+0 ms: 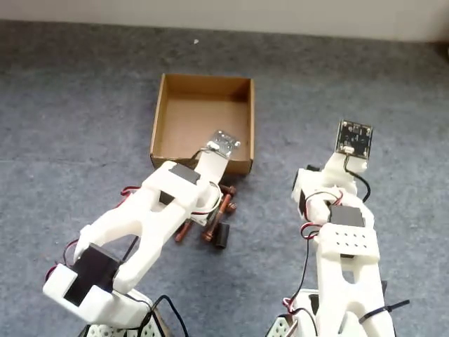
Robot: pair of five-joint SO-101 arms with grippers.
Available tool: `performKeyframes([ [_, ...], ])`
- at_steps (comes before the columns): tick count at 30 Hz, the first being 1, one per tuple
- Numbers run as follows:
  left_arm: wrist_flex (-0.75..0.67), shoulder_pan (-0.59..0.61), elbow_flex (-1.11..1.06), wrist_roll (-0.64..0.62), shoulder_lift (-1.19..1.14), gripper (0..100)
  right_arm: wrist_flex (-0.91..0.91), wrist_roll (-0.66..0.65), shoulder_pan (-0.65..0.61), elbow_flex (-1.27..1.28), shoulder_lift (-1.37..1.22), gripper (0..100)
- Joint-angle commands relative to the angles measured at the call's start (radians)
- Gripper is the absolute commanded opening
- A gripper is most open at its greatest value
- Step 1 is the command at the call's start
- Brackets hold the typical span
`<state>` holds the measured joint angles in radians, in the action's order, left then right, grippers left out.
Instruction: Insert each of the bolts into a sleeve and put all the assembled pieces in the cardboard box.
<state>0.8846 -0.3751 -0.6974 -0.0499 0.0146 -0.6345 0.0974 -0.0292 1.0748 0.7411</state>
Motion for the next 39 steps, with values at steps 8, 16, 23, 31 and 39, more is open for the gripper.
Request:
performKeyframes([
  [8, 0.012, -0.117, -0.005, -0.006, 0.237, 1, 0.022, 0.0, 0.005, -0.004, 0.022, 0.6],
  [16, 0.014, -0.101, -0.147, -0.005, 0.674, 1, 0.015, 0.0, 0.005, -0.004, 0.035, 0.6],
  [23, 0.014, -0.038, -0.214, -0.006, 1.009, 1, -0.096, 0.0, -0.001, -0.013, 0.168, 0.6],
  [31, 0.012, -0.013, -0.216, -0.006, 1.251, 1, -0.136, -0.055, -0.113, 0.05, 0.463, 0.6],
  [39, -0.023, -0.013, -0.216, -0.008, 1.4, 1, -0.188, -0.055, -0.259, 0.059, 0.665, 0.6],
])
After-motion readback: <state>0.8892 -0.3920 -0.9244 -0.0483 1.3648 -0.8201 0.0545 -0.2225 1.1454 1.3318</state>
